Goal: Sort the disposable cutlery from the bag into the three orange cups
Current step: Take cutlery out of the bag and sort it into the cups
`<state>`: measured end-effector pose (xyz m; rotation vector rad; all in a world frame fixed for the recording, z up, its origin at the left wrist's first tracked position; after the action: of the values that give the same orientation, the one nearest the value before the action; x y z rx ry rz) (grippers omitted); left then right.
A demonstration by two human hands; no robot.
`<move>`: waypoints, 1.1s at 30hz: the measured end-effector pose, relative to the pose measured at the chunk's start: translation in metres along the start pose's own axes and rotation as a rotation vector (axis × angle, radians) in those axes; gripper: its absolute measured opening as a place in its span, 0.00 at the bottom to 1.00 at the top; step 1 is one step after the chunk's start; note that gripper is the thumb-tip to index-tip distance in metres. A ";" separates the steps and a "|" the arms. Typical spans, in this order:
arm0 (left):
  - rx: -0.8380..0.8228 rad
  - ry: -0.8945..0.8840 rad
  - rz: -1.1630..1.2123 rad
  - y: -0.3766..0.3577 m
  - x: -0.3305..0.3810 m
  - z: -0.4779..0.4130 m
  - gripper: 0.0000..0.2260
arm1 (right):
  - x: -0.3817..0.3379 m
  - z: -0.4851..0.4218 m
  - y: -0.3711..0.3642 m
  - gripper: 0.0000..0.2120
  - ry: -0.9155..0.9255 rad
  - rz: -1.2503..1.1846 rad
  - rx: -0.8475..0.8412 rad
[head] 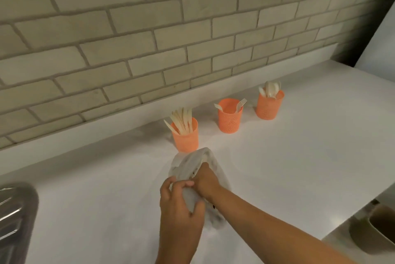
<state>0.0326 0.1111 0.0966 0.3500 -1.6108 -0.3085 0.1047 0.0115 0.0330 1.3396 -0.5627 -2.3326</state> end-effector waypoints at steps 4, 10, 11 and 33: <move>-0.046 -0.061 -0.327 -0.006 0.024 -0.045 0.05 | 0.005 0.006 0.002 0.20 0.048 0.051 0.043; -0.448 -0.078 -0.612 -0.034 0.015 -0.089 0.18 | 0.022 0.019 0.015 0.23 -0.111 0.051 -0.085; -0.457 -0.091 -0.599 -0.032 0.016 -0.090 0.19 | 0.025 0.020 0.015 0.19 -0.125 0.035 -0.112; -0.563 -0.102 -0.732 -0.015 0.000 -0.099 0.21 | 0.010 -0.006 0.008 0.17 -0.026 0.586 -0.208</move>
<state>0.1322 0.0987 0.0972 0.4782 -1.3684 -1.3221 0.1066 -0.0015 0.0276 0.8970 -0.6028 -1.8678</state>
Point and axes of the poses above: each hand's wrist, its own z-axis away from the middle knuckle, its own y-axis out of the back of the hand, x = y × z, the point moved 6 cm from there along -z, towards the middle knuckle, and after that the axes turned 8 degrees about z, right-handed, at the moved point
